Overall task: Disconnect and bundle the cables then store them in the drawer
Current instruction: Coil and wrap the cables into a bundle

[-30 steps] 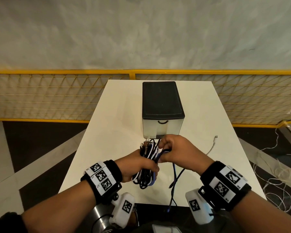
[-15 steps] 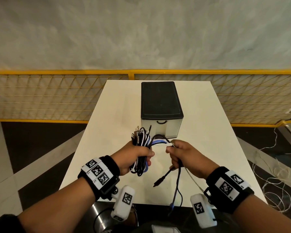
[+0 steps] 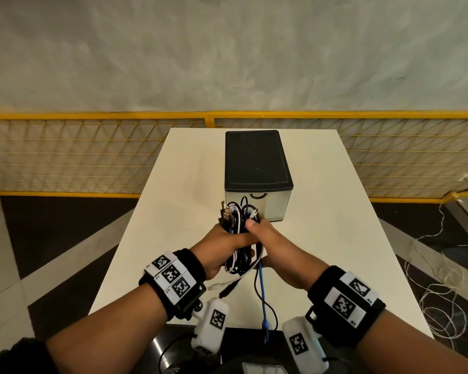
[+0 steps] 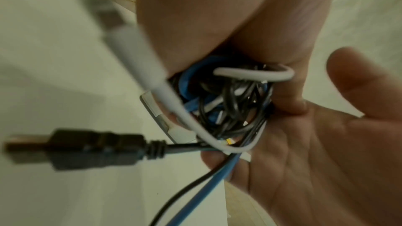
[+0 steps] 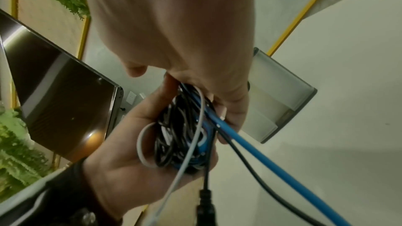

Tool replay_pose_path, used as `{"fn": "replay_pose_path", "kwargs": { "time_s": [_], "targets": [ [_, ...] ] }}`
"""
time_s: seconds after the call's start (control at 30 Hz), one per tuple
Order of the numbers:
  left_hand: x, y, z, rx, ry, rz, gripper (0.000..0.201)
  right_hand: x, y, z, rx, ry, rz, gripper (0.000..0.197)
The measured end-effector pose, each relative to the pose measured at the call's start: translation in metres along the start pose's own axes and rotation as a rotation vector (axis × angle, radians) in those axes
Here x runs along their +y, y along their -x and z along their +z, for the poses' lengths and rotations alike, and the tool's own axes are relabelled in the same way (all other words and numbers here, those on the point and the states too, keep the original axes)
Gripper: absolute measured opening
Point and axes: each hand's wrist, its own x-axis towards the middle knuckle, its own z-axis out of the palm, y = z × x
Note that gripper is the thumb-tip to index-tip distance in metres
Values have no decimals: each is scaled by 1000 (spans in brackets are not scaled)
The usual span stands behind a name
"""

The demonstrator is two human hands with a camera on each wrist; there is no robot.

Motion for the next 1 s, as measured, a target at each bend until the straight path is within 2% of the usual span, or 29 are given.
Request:
{"fn": "replay_pose_path", "kwargs": {
  "time_s": [0.07, 0.2, 0.33, 0.4, 0.47, 0.53, 0.6, 0.67, 0.73, 0.8, 0.93, 1.0],
  "targets": [
    [1, -2, 0, -8, 20, -1, 22, 1, -1, -1, -55, 8, 43, 55],
    [-2, 0, 1, 10, 108, -35, 30, 0, -3, -2, -104, 18, 128, 109],
    [-3, 2, 8, 72, 131, -18, 25, 2, -7, -5, -78, 42, 101, 117],
    [-3, 2, 12, 107, 146, 9, 26, 1, -8, -6, -50, 132, 79, 109],
    [-3, 1, 15, 131, 189, 19, 27, -3, -8, -5, -34, 214, 48, 88],
    [-1, 1, 18, 152, 218, 13, 26, -6, -6, -2, -63, 183, 25, 75],
    [3, 0, 20, 166, 261, 9, 16, -2, -4, 0, -93, 30, -38, 75],
    [9, -2, 16, 177, 322, -5, 6, 6, -3, -4, -49, -69, -100, 77],
    [11, -5, 8, 176, 377, -24, 9, 10, -2, -13, -58, -52, -108, 92],
    [10, -8, 1, 168, 401, -23, 16, 13, -1, -18, -145, 48, -75, 103],
    [9, -6, 1, 166, 370, 2, 15, 13, 1, -8, -181, 134, -134, 69],
    [9, -4, 3, 177, 333, 38, 13, 12, 1, -4, -179, 145, -142, 63]
  ]
}}
